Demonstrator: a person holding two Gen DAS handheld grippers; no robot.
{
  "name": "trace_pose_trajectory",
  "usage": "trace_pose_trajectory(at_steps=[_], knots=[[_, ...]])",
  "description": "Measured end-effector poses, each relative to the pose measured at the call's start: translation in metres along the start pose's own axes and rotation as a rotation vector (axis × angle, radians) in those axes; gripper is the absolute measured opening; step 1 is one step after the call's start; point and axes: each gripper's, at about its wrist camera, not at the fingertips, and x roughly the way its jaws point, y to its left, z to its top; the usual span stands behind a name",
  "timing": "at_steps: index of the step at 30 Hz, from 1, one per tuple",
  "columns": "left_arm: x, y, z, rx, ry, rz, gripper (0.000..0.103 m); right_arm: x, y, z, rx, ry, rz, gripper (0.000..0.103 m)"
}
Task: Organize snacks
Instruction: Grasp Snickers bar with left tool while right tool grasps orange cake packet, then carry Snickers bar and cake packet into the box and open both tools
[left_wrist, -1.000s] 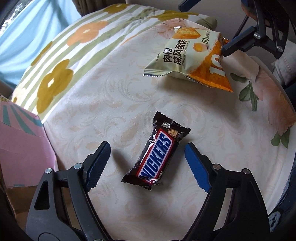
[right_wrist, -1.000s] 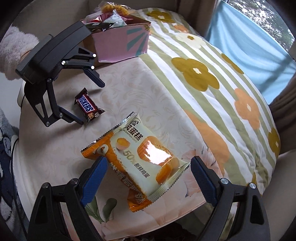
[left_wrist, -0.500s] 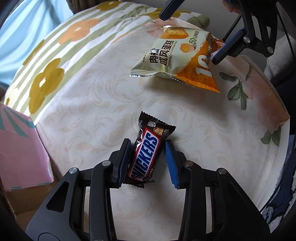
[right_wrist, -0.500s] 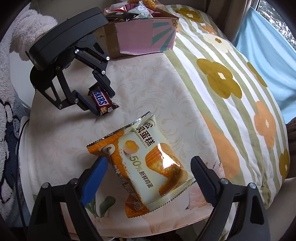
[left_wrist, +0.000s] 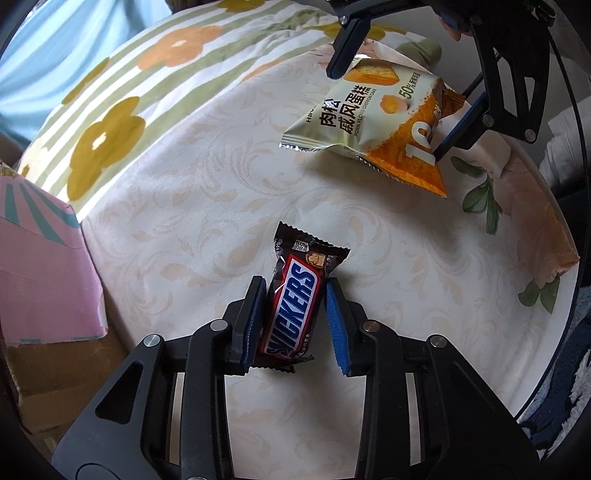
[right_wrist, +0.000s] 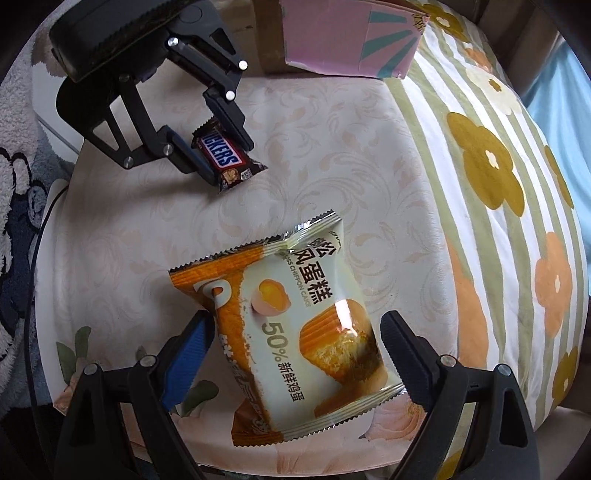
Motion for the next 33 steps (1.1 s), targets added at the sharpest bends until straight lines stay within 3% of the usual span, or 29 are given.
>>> trace_pose_trajectory(at_steps=[3, 5, 14, 24, 33], knots=[[-0.001, 0.001, 0.0, -0.021, -0.004, 0.004, 0.029, 0.007, -0.002, 0.003, -0.003, 0.015, 0.038, 0.089], [-0.002, 0.003, -0.001, -0.04, -0.003, 0.007, 0.029, 0.011, -0.002, 0.003, -0.005, 0.019, 0.048, 0.082], [-0.019, 0.007, -0.005, -0.09, -0.032, 0.043, 0.029, 0.004, 0.004, -0.001, 0.048, 0.005, -0.015, 0.068], [-0.099, 0.031, -0.019, -0.216, -0.153, 0.102, 0.03, -0.061, 0.003, 0.024, 0.31, -0.109, -0.096, 0.067], [-0.183, 0.095, -0.055, -0.399, -0.282, 0.14, 0.03, -0.129, 0.022, 0.092, 0.514, -0.241, -0.184, 0.067]])
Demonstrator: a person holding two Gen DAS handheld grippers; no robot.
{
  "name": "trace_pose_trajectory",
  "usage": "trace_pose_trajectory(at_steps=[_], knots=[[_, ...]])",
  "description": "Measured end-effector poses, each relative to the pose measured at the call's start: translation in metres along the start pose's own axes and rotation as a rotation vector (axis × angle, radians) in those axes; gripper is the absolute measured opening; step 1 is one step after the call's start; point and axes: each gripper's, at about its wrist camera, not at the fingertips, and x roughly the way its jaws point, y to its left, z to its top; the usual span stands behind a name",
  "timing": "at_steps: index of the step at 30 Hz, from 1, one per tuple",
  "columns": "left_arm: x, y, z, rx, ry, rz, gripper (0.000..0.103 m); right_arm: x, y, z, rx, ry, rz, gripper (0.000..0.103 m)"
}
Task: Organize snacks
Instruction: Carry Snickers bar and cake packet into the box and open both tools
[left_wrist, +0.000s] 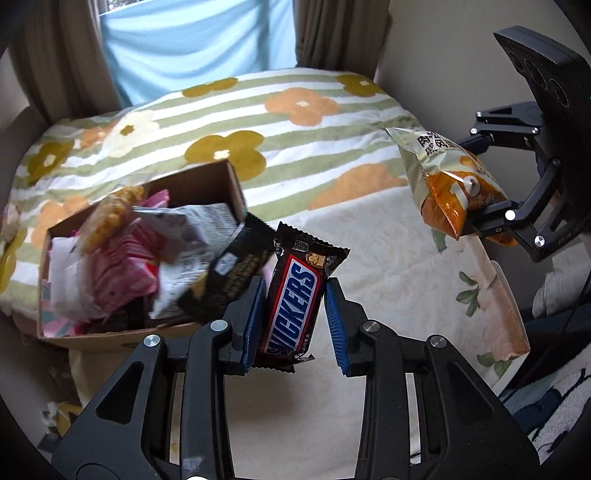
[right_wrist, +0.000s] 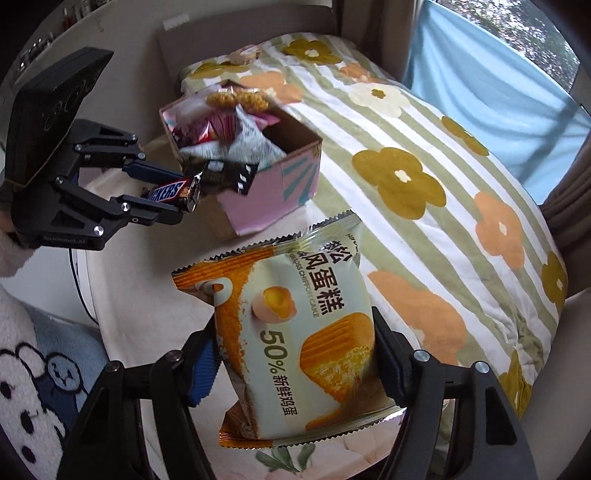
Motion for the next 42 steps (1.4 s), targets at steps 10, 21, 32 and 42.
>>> trace_pose_trajectory(at_steps=[10, 21, 32, 42], knots=[[-0.051, 0.111, 0.011, -0.123, -0.088, 0.073, 0.029, -0.01, 0.044, 0.091, 0.16, -0.143, -0.007, 0.067], [-0.03, 0.213, 0.008, -0.274, -0.076, 0.142, 0.029, 0.026, 0.06, 0.148, 0.427, -0.198, -0.032, 0.067], [-0.008, 0.271, 0.003, -0.348, -0.046, 0.216, 0.03, 0.054, 0.073, 0.164, 0.608, -0.21, -0.066, 0.067], [-0.006, 0.248, -0.001, -0.252, -0.08, 0.221, 0.103, 0.066, 0.069, 0.15, 0.713, -0.187, -0.073, 0.067]])
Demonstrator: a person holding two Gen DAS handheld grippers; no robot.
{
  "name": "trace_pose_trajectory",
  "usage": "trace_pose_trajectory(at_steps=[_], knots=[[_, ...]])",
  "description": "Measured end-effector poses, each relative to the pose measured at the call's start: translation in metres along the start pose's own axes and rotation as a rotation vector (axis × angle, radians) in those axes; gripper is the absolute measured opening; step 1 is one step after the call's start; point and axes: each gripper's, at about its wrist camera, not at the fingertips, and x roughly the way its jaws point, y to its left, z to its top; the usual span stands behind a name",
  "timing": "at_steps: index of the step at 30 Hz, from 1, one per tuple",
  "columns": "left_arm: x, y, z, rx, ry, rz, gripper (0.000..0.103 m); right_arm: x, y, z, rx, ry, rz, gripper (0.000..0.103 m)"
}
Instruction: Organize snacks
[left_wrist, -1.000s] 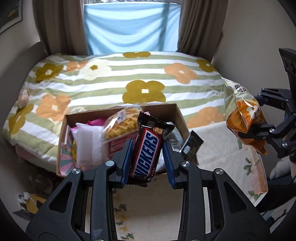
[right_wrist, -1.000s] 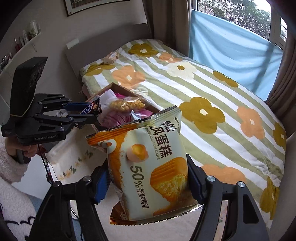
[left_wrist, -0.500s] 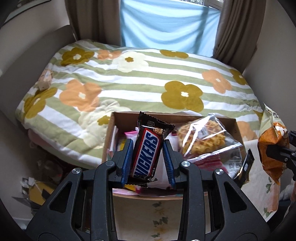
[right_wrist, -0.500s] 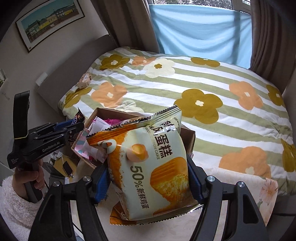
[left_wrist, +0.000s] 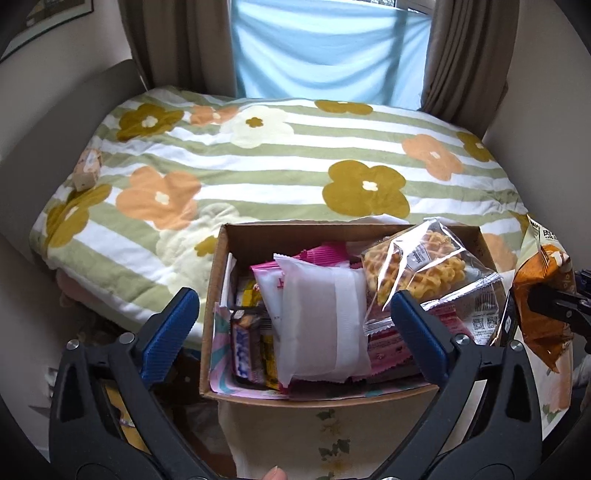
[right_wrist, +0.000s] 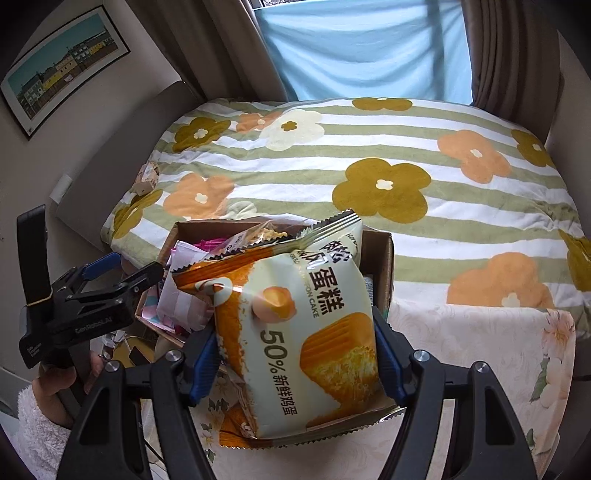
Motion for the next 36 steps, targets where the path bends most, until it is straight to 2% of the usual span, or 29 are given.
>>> trace_pose_trajectory(at_steps=[4, 13, 15, 17, 18, 26, 36], knots=[[0.001, -0.006, -0.007, 0.016, 0.016, -0.014, 0.103, 0.004, -0.006, 0.002, 0.035, 0.011, 0.0, 0.067], [-0.007, -0.011, -0.015, 0.017, 0.032, -0.037, 0.103, 0.025, -0.006, 0.031, 0.075, 0.017, 0.01, 0.071], [-0.01, -0.012, -0.016, 0.016, 0.028, -0.039, 0.103, 0.027, -0.008, 0.03, 0.094, 0.008, -0.004, 0.076], [-0.012, -0.013, -0.016, 0.017, 0.026, -0.041, 0.103, 0.023, -0.008, 0.028, 0.1, -0.017, 0.0, 0.094], [-0.013, -0.014, -0.017, 0.017, 0.025, -0.041, 0.103, 0.022, -0.007, 0.028, 0.098, -0.029, 0.006, 0.096], [-0.017, -0.016, -0.019, 0.008, 0.03, -0.052, 0.103, 0.011, -0.006, 0.024, 0.047, -0.055, -0.057, 0.096], [-0.033, -0.024, -0.019, 0.017, 0.013, -0.067, 0.103, -0.003, -0.007, 0.012, 0.055, -0.06, -0.056, 0.096]])
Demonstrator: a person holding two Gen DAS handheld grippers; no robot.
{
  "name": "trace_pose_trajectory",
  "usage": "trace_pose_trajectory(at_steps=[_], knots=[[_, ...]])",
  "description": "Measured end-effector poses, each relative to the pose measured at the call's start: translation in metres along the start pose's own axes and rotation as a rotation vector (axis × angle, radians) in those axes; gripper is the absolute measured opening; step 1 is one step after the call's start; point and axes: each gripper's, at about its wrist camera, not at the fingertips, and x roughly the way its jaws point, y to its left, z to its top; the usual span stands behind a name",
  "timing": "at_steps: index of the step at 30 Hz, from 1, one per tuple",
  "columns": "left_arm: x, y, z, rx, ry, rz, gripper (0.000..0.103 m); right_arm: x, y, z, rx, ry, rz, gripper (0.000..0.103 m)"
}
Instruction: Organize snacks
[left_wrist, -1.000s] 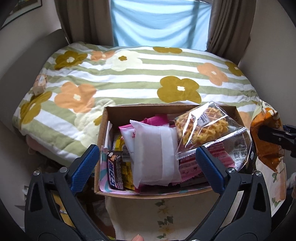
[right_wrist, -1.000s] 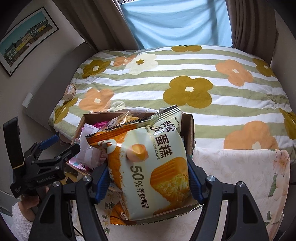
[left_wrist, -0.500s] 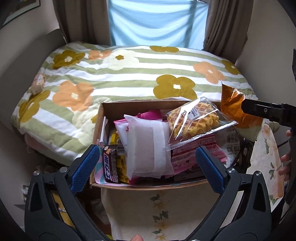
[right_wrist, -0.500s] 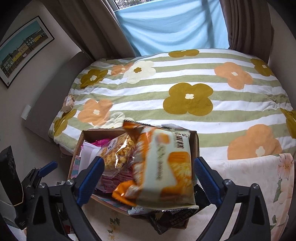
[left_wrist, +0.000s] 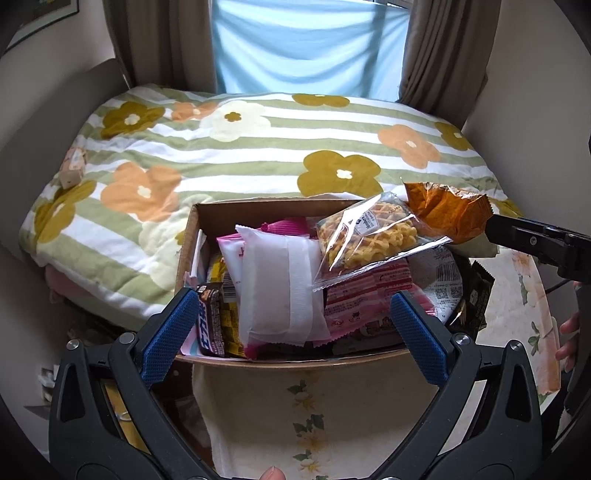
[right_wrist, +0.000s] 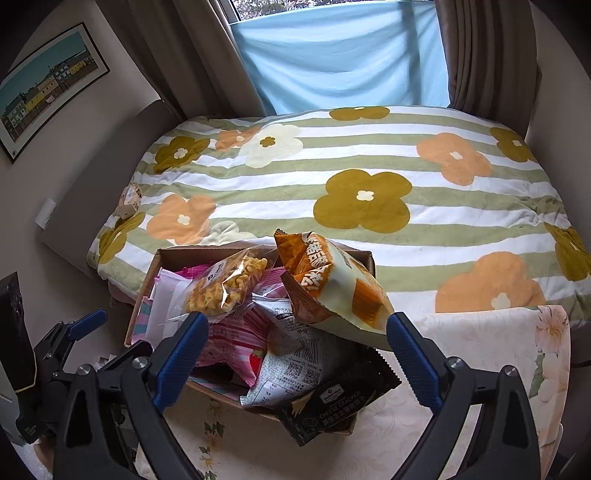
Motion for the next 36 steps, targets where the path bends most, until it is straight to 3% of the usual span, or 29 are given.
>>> trace_pose_trajectory(at_steps=[6, 15, 27, 36], knots=[[-0.035, -0.011, -0.001, 0.008, -0.048, -0.006, 0.103, -0.035, 0.007, -0.01, -0.009, -0.055, -0.027, 0.096], [-0.117, -0.04, -0.023, 0.0, -0.157, -0.008, 0.103, -0.126, 0.018, -0.042, -0.055, -0.192, -0.081, 0.096], [-0.234, -0.097, -0.099, -0.031, -0.297, 0.019, 0.103, -0.238, -0.001, -0.122, -0.078, -0.349, -0.142, 0.096], [-0.282, -0.139, -0.159, -0.029, -0.338, 0.005, 0.103, -0.288, -0.014, -0.18, -0.087, -0.416, -0.204, 0.098]])
